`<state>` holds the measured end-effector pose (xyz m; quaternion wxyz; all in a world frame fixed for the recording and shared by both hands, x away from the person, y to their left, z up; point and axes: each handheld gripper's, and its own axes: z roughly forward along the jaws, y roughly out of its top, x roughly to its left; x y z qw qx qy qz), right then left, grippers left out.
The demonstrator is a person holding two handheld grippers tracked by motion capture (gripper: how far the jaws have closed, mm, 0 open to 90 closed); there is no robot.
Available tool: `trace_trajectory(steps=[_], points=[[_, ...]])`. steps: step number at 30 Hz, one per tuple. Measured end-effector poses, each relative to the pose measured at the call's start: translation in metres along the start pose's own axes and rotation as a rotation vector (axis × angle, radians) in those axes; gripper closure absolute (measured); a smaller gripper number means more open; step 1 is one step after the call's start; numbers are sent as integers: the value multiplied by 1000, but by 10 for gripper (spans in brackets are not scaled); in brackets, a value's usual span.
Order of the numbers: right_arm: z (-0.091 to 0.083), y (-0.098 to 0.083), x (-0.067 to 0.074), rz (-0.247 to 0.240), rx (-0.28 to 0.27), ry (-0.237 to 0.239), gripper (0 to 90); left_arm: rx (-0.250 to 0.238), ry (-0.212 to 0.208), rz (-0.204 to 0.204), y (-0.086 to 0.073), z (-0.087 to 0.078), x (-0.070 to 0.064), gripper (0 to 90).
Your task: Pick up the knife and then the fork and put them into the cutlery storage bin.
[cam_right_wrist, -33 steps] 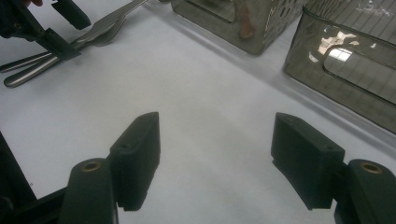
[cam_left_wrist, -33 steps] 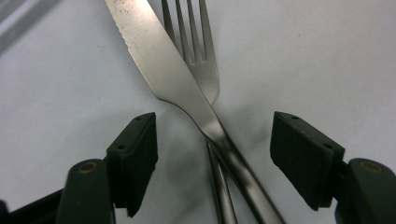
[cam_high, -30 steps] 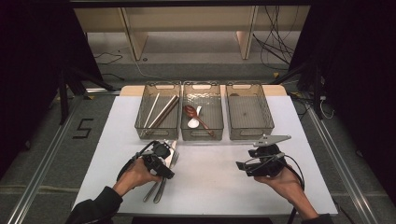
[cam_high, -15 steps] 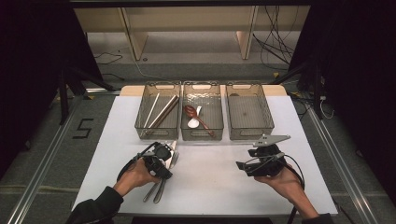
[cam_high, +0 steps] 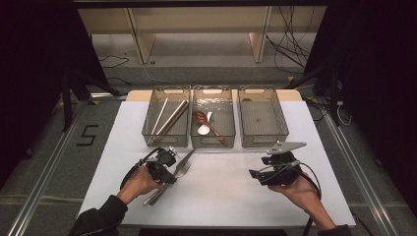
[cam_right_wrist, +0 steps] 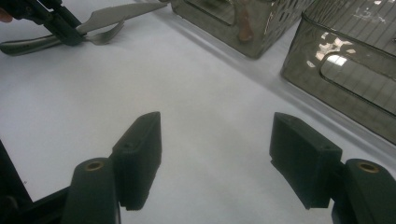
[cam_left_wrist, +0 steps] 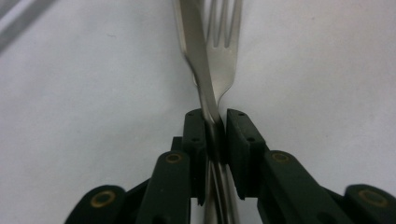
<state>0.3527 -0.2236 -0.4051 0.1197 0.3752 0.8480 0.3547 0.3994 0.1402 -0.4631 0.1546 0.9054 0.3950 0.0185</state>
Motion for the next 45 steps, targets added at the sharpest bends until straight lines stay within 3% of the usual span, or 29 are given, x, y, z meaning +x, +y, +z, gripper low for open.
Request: trace_trajectory(steps=[4, 10, 15, 22, 26, 30, 45], points=[[1, 0, 0, -4, 0, 2, 353, -7, -24, -21, -1, -1, 4, 813], [2, 0, 0, -7, 5, 5, 356, -3, -40, -7, -1, -3, 6, 821], [1, 0, 0, -6, 3, 6, 356, -41, -54, -11, -2, -10, 9, 822], [1, 0, 1, -6, 1, 11, 355, -71, -59, 21, -3, -14, 7, 824], [1, 0, 1, -7, -2, 11, 356, -87, -55, 61, -3, -18, 3, 825], [1, 0, 1, -4, -3, 14, 356, -89, -72, 80, -2, -20, -1, 826], [0, 2, 3, -5, -21, 23, 355, -102, -126, 113, 3, -33, -10, 825]])
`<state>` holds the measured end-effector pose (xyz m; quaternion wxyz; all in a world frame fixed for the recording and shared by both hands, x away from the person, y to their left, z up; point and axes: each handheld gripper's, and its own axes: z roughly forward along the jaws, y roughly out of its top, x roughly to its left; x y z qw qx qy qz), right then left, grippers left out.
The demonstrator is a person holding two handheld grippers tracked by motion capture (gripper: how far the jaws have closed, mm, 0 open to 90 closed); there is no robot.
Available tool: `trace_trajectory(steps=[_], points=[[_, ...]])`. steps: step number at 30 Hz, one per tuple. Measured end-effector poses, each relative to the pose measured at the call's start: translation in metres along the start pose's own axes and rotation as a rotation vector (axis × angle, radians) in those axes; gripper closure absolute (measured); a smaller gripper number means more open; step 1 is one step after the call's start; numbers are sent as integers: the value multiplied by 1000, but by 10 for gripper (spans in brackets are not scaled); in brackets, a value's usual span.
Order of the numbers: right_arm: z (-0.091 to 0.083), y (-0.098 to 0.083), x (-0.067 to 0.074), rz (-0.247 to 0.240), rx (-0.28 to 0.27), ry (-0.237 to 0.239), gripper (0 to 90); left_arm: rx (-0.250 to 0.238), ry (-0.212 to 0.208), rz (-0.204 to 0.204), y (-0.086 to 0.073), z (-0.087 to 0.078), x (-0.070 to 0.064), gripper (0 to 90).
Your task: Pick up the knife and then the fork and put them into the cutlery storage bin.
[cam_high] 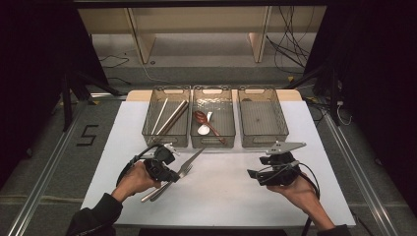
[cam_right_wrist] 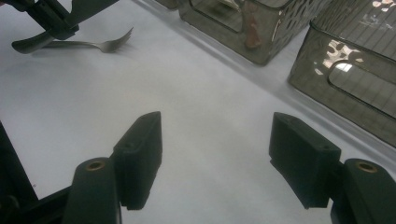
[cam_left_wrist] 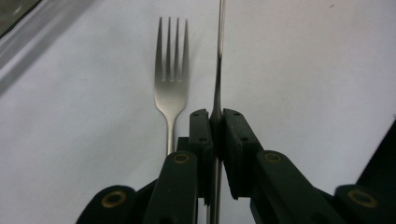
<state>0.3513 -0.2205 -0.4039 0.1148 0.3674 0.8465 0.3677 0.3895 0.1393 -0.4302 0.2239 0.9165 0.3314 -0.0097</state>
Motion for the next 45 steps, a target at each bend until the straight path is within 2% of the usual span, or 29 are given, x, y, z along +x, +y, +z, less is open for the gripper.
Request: trace_trajectory(steps=[4, 10, 15, 25, 29, 34, 39, 40, 41, 42, 45], points=[[0, 3, 6, -19, -13, 20, 351, 11, -25, 21, 3, 0, -6, 825], [-1, 13, 24, -103, -33, 64, 347, 57, -64, 87, 10, 5, -22, 825], [3, 18, 40, -173, -27, 98, 347, 87, -86, 122, 15, 11, -32, 825], [10, 31, 61, -267, -20, 160, 348, 134, -121, 206, 21, 19, -55, 824], [16, 33, 70, -305, -5, 170, 351, 155, -135, 226, 24, 21, -59, 825], [20, 34, 79, -351, 15, 192, 352, 170, -145, 226, 25, 26, -64, 825], [28, 34, 83, -401, 40, 204, 355, 183, -157, 257, 27, 27, -72, 824], [30, 34, 83, -401, 48, 211, 360, 201, -160, 283, 28, 27, -72, 825], [32, 34, 83, -406, 57, 221, 364, 202, -157, 289, 28, 27, -73, 825], [35, 34, 82, -435, 72, 229, 365, 203, -156, 291, 28, 27, -75, 825], [42, 33, 84, -444, 103, 249, 377, 204, -163, 299, 29, 28, -76, 825]])
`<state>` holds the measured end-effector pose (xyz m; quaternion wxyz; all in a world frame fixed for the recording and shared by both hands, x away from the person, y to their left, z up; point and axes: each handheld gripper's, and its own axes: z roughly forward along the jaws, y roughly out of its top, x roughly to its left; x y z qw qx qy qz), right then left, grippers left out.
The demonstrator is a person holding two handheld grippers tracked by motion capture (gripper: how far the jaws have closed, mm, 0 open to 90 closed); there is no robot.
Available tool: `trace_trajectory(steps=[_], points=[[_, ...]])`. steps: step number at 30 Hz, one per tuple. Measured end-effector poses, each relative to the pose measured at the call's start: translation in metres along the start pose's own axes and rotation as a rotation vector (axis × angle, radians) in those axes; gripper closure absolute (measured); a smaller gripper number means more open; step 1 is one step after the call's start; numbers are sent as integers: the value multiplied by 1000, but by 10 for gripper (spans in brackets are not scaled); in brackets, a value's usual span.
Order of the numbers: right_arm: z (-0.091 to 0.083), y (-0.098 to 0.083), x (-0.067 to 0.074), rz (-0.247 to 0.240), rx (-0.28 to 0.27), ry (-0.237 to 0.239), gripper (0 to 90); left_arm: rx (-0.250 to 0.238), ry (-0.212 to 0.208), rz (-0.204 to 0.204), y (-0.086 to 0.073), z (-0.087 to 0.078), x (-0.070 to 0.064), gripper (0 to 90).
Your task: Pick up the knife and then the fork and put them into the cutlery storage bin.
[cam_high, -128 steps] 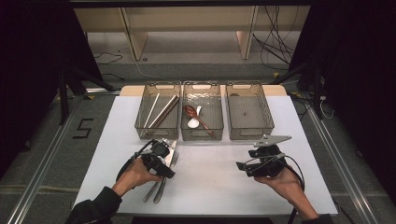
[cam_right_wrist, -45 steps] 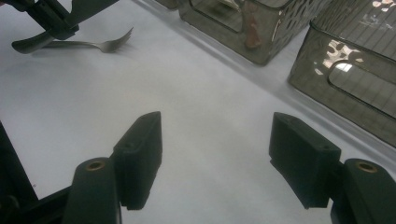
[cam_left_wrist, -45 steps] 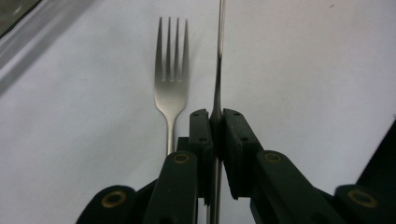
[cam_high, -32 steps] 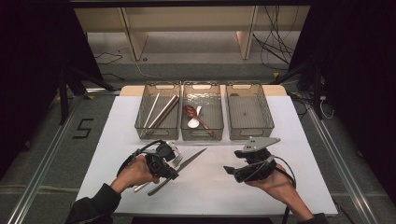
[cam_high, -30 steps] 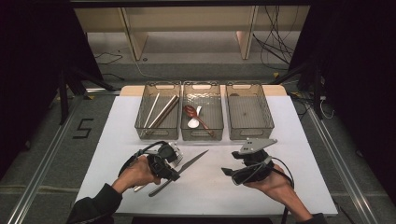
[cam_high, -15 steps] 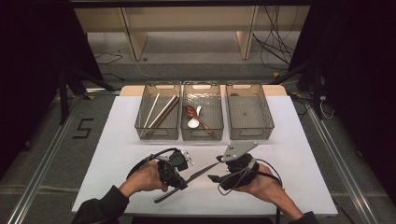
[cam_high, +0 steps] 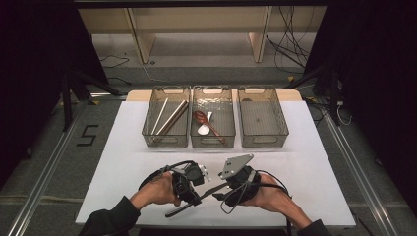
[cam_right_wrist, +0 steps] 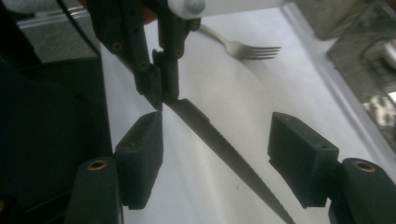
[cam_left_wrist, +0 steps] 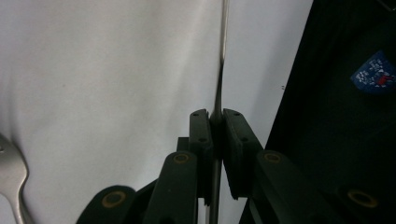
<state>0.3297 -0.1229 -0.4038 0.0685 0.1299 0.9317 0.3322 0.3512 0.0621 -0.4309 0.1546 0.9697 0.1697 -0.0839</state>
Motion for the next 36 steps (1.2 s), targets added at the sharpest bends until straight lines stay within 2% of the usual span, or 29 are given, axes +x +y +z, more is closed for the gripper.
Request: trace_trajectory(steps=[4, 7, 10, 14, 18, 19, 21, 25, 27, 32, 36], points=[[9, 2, -1, -24, 37, 33, 414, -2, -1, 7, 1, 0, -1, 825], [15, 2, -1, -16, 55, 51, 463, -3, -4, 10, 2, 0, -2, 825], [20, 2, -2, -36, 85, 75, 526, 2, -4, 18, 2, 0, -2, 825], [22, 2, -1, -61, 103, 69, 615, 2, -15, 24, 2, 1, -4, 825], [21, -1, -2, -81, 113, 83, 691, 18, -29, 57, 2, 1, -4, 825], [20, -1, -2, -93, 117, 90, 704, 11, -25, 53, 2, 2, -6, 825], [20, -3, -2, -114, 125, 101, 726, 13, -22, 73, 3, 3, -7, 824], [18, -6, -2, -150, 137, 149, 775, 19, -31, 108, 4, 5, -10, 823], [19, -6, -1, -170, 146, 166, 799, 32, -18, 126, 4, 6, -12, 822], [18, -7, 0, -183, 166, 219, 865, 41, 6, 161, 5, 6, -15, 814], [18, -7, 1, -196, 161, 241, 892, 24, 16, 169, 4, 6, -15, 808]])
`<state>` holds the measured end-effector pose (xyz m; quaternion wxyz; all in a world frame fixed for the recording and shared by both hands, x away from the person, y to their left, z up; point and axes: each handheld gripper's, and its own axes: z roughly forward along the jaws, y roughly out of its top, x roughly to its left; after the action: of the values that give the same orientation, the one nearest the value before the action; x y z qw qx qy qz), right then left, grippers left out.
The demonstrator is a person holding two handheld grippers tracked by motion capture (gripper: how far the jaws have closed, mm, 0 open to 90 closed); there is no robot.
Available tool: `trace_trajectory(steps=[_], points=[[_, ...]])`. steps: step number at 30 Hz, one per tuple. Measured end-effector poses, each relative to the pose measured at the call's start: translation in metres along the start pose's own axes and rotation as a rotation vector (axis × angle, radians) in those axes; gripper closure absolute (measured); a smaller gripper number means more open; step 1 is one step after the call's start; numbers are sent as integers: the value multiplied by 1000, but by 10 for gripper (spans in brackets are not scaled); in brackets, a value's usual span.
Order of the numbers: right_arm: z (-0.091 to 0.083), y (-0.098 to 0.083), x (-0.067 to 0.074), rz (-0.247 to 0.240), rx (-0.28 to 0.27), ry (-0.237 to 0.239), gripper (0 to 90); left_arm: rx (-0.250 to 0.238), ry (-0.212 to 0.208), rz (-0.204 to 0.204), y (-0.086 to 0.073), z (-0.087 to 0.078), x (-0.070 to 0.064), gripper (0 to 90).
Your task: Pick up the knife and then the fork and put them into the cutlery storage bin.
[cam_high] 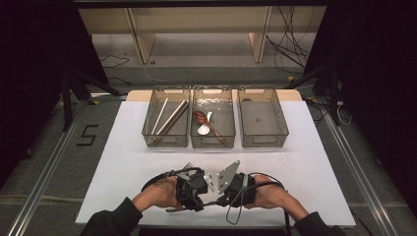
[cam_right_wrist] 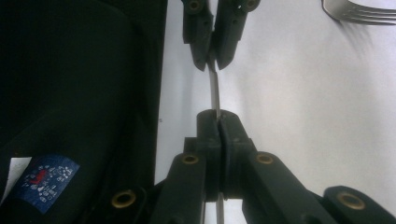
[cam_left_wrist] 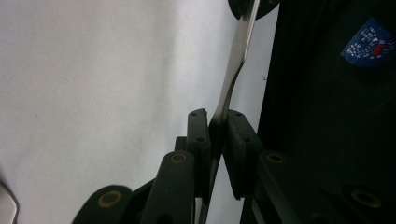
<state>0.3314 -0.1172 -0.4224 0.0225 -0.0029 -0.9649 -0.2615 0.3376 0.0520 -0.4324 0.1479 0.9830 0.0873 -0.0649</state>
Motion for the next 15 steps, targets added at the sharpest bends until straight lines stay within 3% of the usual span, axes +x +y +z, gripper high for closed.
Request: trace_trajectory(steps=[3, 5, 6, 15], points=[[-2, 0, 0, 5, -17, -6, 894, 0, 6, 10, 0, -3, 0, 806], [-4, 0, 3, 19, -20, -23, 896, -25, 13, 4, 0, -4, -1, 804], [-6, 0, 3, -4, -12, -26, 896, -32, 21, 3, 0, -4, -1, 803], [-15, 6, 8, -20, -1, -102, 898, -76, 59, -15, 0, -11, 0, 787]])
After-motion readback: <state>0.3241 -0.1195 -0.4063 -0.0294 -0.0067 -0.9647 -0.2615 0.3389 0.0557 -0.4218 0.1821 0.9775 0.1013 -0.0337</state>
